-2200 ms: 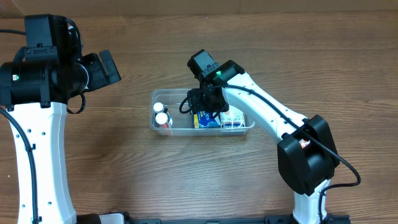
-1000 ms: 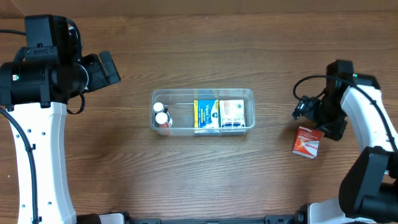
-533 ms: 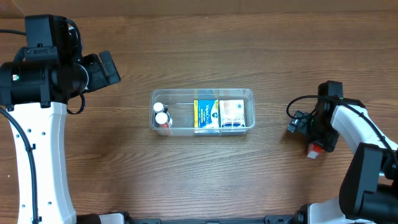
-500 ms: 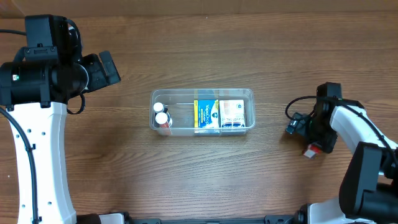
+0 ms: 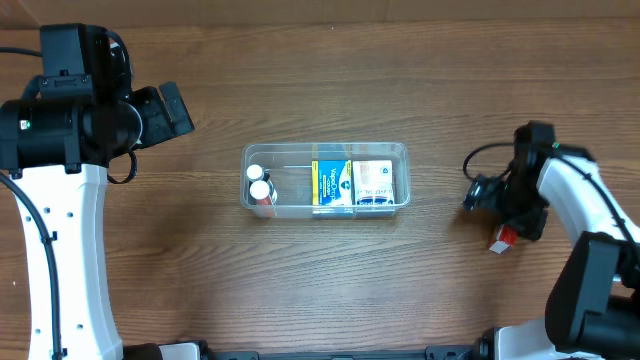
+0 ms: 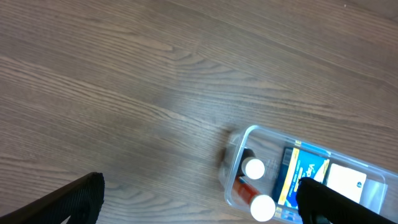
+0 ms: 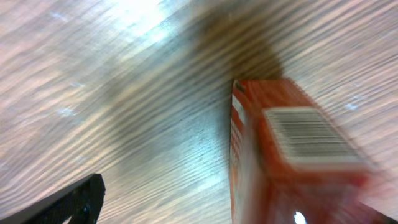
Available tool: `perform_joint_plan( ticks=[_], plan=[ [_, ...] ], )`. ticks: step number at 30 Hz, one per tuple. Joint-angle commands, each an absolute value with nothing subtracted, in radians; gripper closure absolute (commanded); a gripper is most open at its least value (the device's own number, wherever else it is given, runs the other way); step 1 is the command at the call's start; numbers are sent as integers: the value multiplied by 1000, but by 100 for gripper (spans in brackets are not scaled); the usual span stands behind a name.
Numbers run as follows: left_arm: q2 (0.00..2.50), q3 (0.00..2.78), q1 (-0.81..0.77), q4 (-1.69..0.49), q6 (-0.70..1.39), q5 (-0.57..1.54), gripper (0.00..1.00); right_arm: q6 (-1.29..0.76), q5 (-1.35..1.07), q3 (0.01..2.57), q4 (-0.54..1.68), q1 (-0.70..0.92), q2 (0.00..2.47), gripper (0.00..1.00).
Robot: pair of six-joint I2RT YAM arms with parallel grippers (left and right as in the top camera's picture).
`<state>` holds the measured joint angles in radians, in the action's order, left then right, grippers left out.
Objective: Pack container
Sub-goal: 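Move the right gripper to the red caplets box and grasp it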
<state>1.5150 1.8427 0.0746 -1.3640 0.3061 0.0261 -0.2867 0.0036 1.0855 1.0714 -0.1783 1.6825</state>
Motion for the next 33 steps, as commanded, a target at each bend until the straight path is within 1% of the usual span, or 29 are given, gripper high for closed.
perform_joint_plan(
  ticks=[1, 3, 6, 8, 13, 23, 28, 33],
  plan=[
    [1517, 1854, 80, -1362, 284, 23, 0, -234, -77, 1247, 1159, -151, 1597, 0],
    [1517, 1854, 80, -1359, 284, 23, 0, -227, -128, 1294, 1213, -134, 1582, 0],
    [1517, 1854, 80, -1358, 284, 22, 0, -184, -186, 1297, 1228, -123, 1581, 0],
    [1517, 1854, 80, -1358, 283, 19, 0, -182, -160, 1297, 1228, -126, 1581, 0],
    [1517, 1854, 80, -1358, 284, 19, 0, -182, 10, 1267, 1232, -135, 1581, 0],
    [1517, 1854, 80, -1357, 284, 19, 0, -182, -33, 1003, 961, -134, 1584, 0],
    [1517, 1854, 80, -1357, 284, 19, 0, -182, -39, 966, 903, -134, 1587, 0],
    [1517, 1854, 80, -1357, 284, 19, 0, -182, -39, 966, 901, -134, 1651, 0]
  ],
)
